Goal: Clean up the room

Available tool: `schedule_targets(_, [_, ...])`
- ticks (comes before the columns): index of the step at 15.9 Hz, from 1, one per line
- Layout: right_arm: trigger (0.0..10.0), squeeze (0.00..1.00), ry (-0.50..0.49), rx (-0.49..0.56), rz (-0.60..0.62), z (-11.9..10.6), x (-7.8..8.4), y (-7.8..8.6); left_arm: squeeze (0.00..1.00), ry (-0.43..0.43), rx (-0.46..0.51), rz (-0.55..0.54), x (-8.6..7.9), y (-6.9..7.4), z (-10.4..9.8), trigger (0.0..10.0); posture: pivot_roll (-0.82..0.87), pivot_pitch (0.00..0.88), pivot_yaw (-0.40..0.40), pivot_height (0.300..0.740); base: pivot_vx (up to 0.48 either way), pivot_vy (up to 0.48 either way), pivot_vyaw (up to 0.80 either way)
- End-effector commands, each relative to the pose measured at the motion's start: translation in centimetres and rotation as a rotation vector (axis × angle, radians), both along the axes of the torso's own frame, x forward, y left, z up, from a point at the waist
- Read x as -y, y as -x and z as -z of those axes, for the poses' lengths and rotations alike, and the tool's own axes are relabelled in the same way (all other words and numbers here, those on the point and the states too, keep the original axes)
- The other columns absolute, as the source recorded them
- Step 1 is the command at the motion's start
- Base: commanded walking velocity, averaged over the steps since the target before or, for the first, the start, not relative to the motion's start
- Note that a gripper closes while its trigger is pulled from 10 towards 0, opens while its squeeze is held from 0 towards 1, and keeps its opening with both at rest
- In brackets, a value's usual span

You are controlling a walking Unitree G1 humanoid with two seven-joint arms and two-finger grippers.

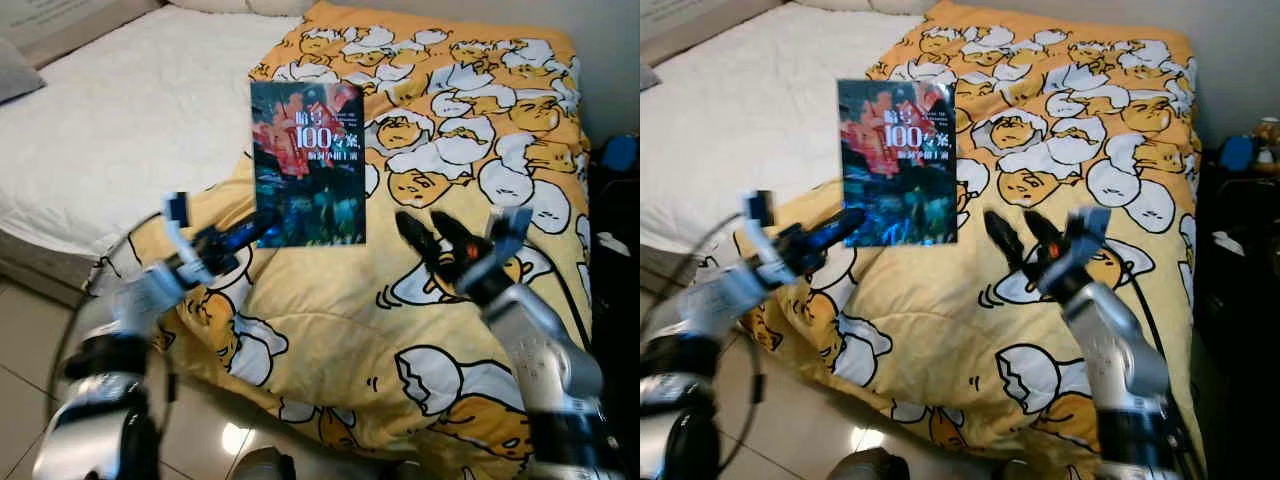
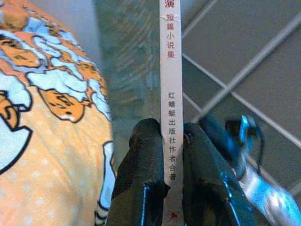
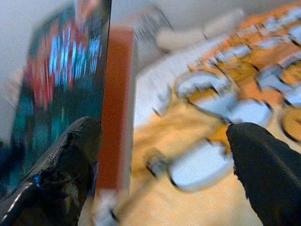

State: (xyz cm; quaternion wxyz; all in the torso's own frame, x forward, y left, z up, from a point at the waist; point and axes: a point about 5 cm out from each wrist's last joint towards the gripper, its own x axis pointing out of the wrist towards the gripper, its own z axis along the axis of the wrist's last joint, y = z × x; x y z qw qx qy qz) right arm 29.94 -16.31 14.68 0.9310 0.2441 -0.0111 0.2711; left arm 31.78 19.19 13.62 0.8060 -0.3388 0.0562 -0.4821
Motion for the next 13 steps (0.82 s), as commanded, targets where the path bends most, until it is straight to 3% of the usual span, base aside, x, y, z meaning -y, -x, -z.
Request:
schedule_targets(1, [10.0,1.0,-0.047,0.007,-0.026,-0.4,-0.1,-0.2,0.0,-0.012,0.065,0.038,0.0,0.2,-1.2,0.0,-0.01,0.0,0.05,0.74,0.0,0.0,0.0])
schedule_targets(4, [10.0,1.0,-0.091,0.038,-0.14,-1.6,-1.4,-0.3,0.0,-0.082,0.106,0.048,-0.1,1.5,-1.9,0.0,0.0,0.0,0.035,0.74,0.0,0.0,0.0])
schedule_targets(11, [10.0,1.0,-0.046,0.048,-0.197,-1.6,-2.8,-0.7,0.0,-0.05,0.195,0.082,0.8,2.7,-4.5,0.0,0.0,0.0,0.033,0.74,0.0,0.0,0.0])
schedule_targets(12, [10.0,1.0,-0.062,0.048,-0.195,-1.7,-2.7,-0.7,0.0,-0.025,0.198,0.033,0.7,2.1,-5.0,0.0,0.0,0.0,0.035,0.74,0.0,0.0,0.0])
schedule_targets(13, [10.0,1.0,-0.092,0.045,-0.178,-1.9,-2.7,-0.8,0.0,-0.004,0.188,-0.088,0.5,0.9,-5.4,0.0,0.0,0.0,0.04,0.74,0.0,0.0,0.0])
